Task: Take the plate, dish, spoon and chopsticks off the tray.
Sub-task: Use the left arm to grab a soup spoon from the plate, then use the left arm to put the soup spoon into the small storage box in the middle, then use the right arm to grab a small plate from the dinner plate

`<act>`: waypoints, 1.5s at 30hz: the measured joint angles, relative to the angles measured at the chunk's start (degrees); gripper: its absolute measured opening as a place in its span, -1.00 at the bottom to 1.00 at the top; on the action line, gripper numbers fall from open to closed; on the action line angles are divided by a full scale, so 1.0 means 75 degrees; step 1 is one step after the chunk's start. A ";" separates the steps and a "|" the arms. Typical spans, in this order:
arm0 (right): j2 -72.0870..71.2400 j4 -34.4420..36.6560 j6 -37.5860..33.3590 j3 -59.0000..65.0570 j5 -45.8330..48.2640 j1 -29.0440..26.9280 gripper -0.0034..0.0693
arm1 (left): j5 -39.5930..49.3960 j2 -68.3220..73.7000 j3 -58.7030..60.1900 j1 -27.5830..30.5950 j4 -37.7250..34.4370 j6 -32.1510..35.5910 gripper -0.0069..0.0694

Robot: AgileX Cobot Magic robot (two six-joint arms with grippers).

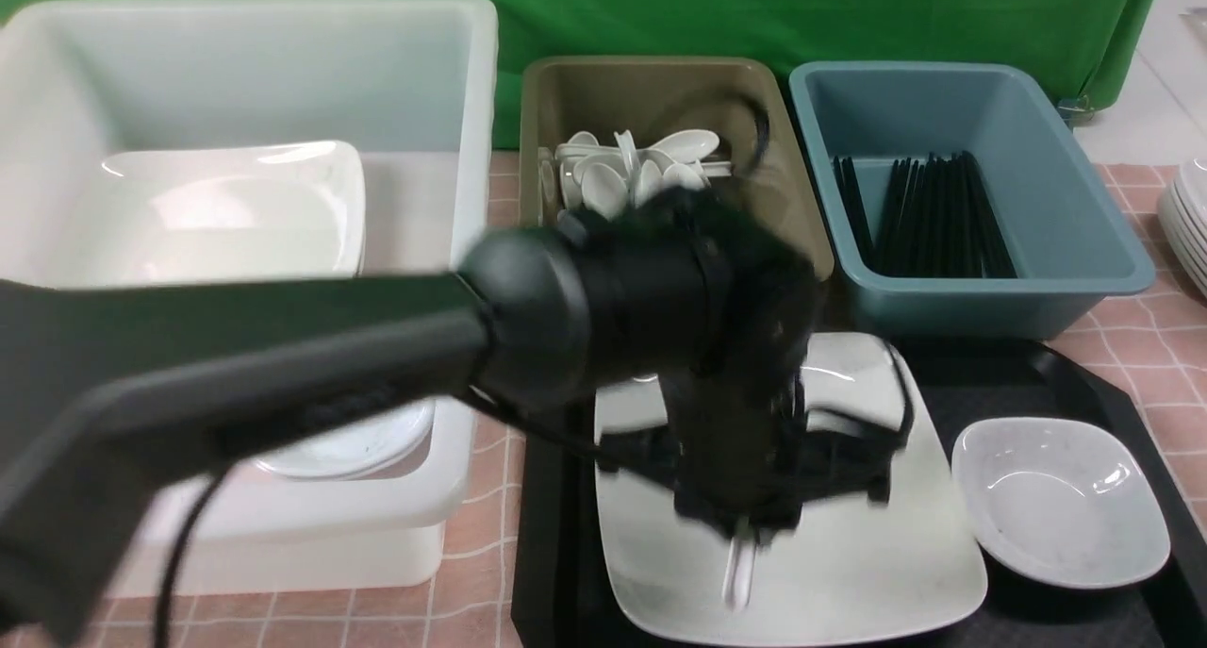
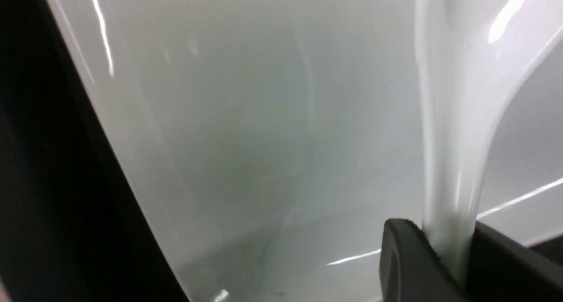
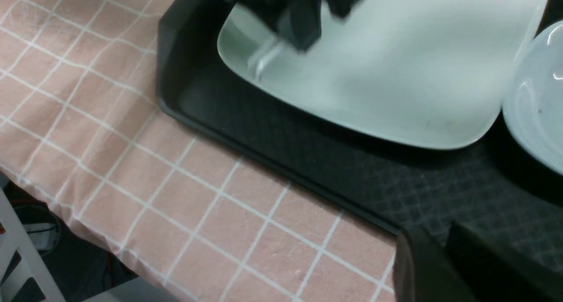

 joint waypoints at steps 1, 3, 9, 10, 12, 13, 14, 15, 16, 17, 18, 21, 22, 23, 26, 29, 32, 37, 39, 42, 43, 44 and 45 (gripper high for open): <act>0.0000 0.0000 0.0010 0.0000 0.0000 0.0000 -0.48 | 0.0171 -0.0221 -0.0378 0.0112 0.0125 0.0084 -0.58; 0.0000 0.0000 0.0058 0.0000 0.0000 0.0000 -0.47 | 0.0448 -0.0421 -0.1101 0.0405 0.0205 0.0336 -0.58; 0.0000 0.0014 0.0075 0.0000 0.0000 0.0000 -0.44 | 0.1293 -0.0001 -0.3514 0.1673 0.0304 0.1296 -0.58; 0.0000 0.0014 0.0075 0.0000 0.0000 0.0000 -0.44 | 0.1426 0.0113 -0.3744 0.1831 0.0304 0.1423 -0.58; 0.0000 0.0020 0.0075 0.0000 0.0000 0.0000 -0.43 | 0.1660 0.0598 -0.4517 0.2208 0.0304 0.1717 -0.58; 0.0000 0.0020 0.0083 0.0000 0.0000 0.0000 -0.43 | 0.1671 0.0644 -0.4641 0.2237 0.0304 0.1784 -0.58; 0.0000 0.0020 0.0083 0.0000 0.0000 0.0000 -0.42 | 0.1679 0.1023 -0.5040 0.2451 0.0278 0.2049 -0.58; 0.0000 0.0020 0.0083 0.0000 0.0000 0.0000 -0.42 | 0.1679 0.1298 -0.5331 0.2581 0.0215 0.2241 -0.58; 0.0000 0.0020 0.0083 0.0000 0.0000 0.0000 -0.42 | 0.1679 0.1341 -0.5375 0.2581 0.0199 0.2241 -0.58; 0.0000 0.0020 0.0083 0.0000 0.0000 0.0000 -0.42 | 0.1663 0.1675 -0.5664 0.2718 0.0110 0.2544 -0.58; 0.0000 0.0020 0.0083 0.0000 0.0000 0.0000 -0.42 | 0.1663 0.1710 -0.5692 0.2729 0.0109 0.2578 -0.58; 0.0000 0.0029 0.0083 0.0000 0.0000 0.0000 -0.41 | 0.1459 0.2200 -0.5904 0.2821 0.0089 0.2820 -0.58; 0.0000 0.0029 0.0083 0.0000 0.0000 0.0000 -0.40 | 0.1345 0.2384 -0.5905 0.2821 0.0145 0.2843 -0.58; 0.0000 0.0029 0.0083 0.0000 0.0000 0.0000 -0.40 | 0.1290 0.2497 -0.5910 0.2821 0.0221 0.2861 -0.58; 0.0000 0.0029 0.0091 0.0000 0.0000 0.0000 -0.38 | 0.1223 0.2718 -0.5910 0.2814 0.0435 0.2889 -0.50; 0.0000 0.0029 0.0091 0.0000 0.0000 0.0000 -0.37 | 0.1117 0.2772 -0.5919 0.2814 0.0421 0.2935 -0.29; 0.0000 0.0029 0.0091 0.0000 0.0000 0.0000 -0.37 | 0.1133 0.2764 -0.6041 0.2814 0.0164 0.3234 -0.02; 0.0000 0.0029 0.0103 0.0000 0.0000 0.0000 -0.37 | 0.1842 0.2556 -0.6610 0.2821 -0.0583 0.3853 0.22; 0.0000 0.0029 0.0103 0.0000 0.0000 0.0000 -0.36 | 0.1901 0.2139 -0.6714 0.2821 -0.0972 0.3948 0.13; 0.0000 0.0015 0.0103 0.0000 0.0000 0.0000 -0.36 | 0.1911 0.1430 -0.6735 0.2821 -0.1336 0.4299 -0.21; 0.0000 0.0006 0.0103 0.0000 0.0000 0.0000 -0.36 | 0.1911 0.1113 -0.6678 0.2821 -0.1518 0.4468 -0.39; 0.0000 -0.0004 0.0103 0.0000 0.0000 0.0000 -0.36 | 0.1901 0.0759 -0.6549 0.2821 -0.1733 0.4653 -0.56; 0.0000 -0.0011 0.0103 0.0000 0.0000 0.0000 -0.36 | 0.1901 0.0612 -0.6475 0.2821 -0.1859 0.4726 -0.61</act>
